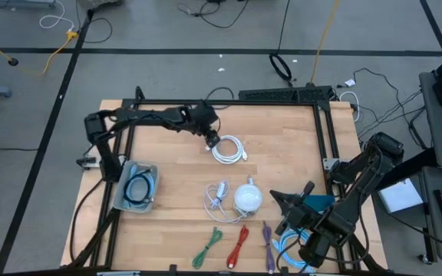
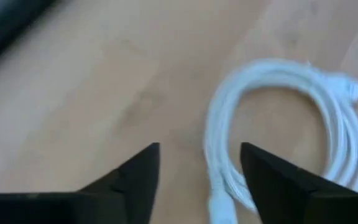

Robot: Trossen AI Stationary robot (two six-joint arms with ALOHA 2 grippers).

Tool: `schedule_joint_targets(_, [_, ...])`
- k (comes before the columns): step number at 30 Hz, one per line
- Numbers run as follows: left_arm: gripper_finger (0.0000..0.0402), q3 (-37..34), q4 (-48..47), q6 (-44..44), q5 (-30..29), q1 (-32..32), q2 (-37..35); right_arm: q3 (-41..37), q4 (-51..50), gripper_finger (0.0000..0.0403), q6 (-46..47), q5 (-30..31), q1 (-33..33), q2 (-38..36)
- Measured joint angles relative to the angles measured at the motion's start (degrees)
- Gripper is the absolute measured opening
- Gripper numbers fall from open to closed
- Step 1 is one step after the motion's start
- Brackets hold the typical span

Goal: Pick & Place USB Port
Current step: Put the white HDMI cable into the gray bin

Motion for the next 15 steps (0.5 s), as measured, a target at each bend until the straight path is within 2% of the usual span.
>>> schedule_joint_targets(5, [0.0294,2.15,0.78,0.46,-0.29,-2.66,6.16,0.0,1.21,0.0,-1.26,-0.15,-0.82,0.0])
schedule_joint_targets(9, [0.031,4.59,1.93,-0.02,-0.62,-3.5,9.72,-0.1,1.3,0.0,-0.98,-0.27,-0.88,0.0])
schedule_joint_targets(12, [0.0291,5.19,1.59,-0.33,-1.54,-4.03,11.6,-0.94,1.87,0.0,-0.94,-0.27,-0.88,0.0])
schedule_joint_targets(15, [0.024,5.39,1.18,0.22,-4.47,-4.36,12.62,-1.6,2.4,0.0,-0.89,-0.32,-0.88,0.0])
